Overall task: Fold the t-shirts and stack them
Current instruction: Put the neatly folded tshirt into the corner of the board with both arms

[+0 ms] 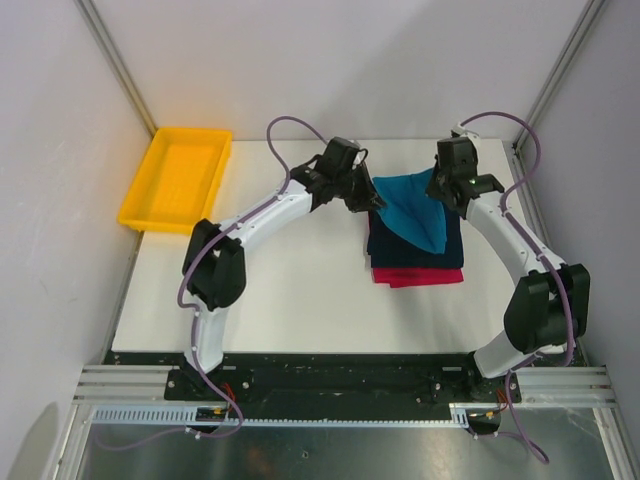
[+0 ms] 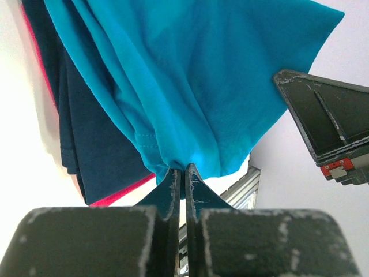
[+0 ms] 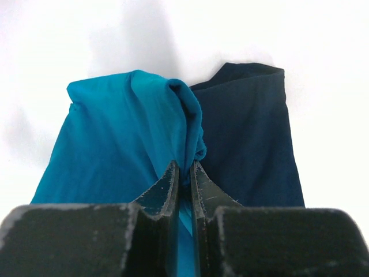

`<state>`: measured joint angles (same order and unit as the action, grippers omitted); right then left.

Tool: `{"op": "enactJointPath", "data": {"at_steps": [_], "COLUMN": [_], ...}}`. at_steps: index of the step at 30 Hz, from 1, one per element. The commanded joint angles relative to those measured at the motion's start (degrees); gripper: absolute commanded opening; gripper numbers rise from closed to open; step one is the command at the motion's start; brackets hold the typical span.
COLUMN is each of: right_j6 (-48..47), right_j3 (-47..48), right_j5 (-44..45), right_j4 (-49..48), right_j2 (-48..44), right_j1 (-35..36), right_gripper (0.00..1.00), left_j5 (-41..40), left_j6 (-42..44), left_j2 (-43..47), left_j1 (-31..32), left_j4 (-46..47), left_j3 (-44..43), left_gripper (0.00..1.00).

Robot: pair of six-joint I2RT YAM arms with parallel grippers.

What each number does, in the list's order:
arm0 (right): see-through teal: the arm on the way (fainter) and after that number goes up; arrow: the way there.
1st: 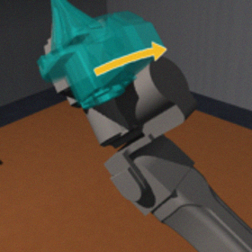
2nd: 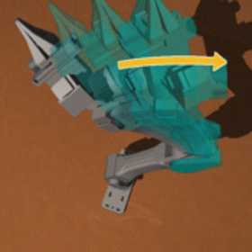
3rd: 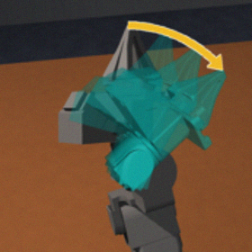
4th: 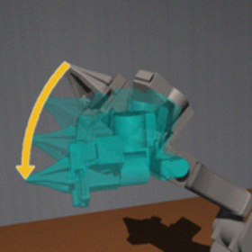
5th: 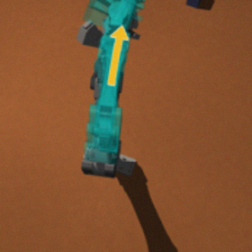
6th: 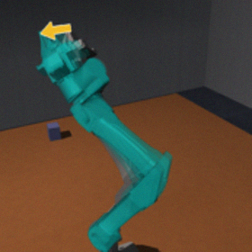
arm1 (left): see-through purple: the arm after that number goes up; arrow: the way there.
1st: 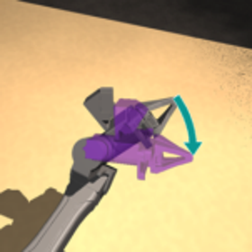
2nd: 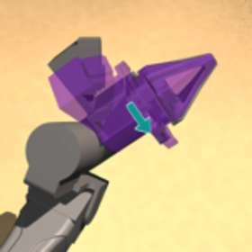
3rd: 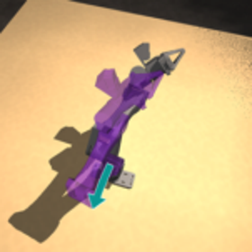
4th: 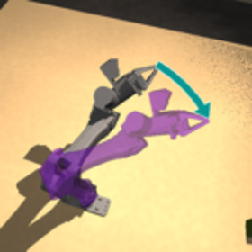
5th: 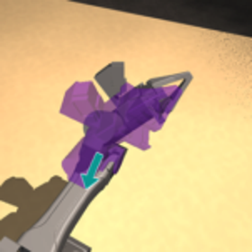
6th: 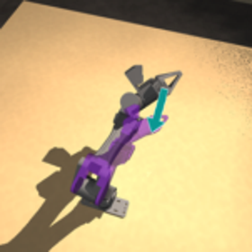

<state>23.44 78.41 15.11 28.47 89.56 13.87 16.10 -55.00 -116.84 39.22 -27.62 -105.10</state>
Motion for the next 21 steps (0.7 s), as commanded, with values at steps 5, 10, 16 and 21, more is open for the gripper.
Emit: {"op": "enactJointPath", "data": {"at_steps": [5,10,16,21], "right_j6": [-0.97,-1.02,-1.27,-1.42], "right_j3": [-0.91,-1.66,-2.04,-2.27], "right_j5": [-1.03,-1.72,-2.28,-2.78], "right_j4": [-2.14,-2.56,-2.96,-3.41], "right_j2": [-2.91,-3.18,-2.66,-2.11], "right_j1": [-2.08,-3.24,-4.12,-4.8], "right_gripper": [0.0,0.0,0.0,0.0], "left_j5": [-0.18,0.08,0.17,0.41], "left_j6": [-1.58,-1.95,-2.24,-2.46], "left_j2": [-1.25,-2.08,-2.75,-3.26], "left_j1": [1.08,1.49,2.04,2.41], "left_j4": [0.81,0.84,0.82,0.82], "left_j3": [-4.07,-4.68,-4.96,-5.19], "left_gripper": [0.0,0.0,0.0,0.0]}}
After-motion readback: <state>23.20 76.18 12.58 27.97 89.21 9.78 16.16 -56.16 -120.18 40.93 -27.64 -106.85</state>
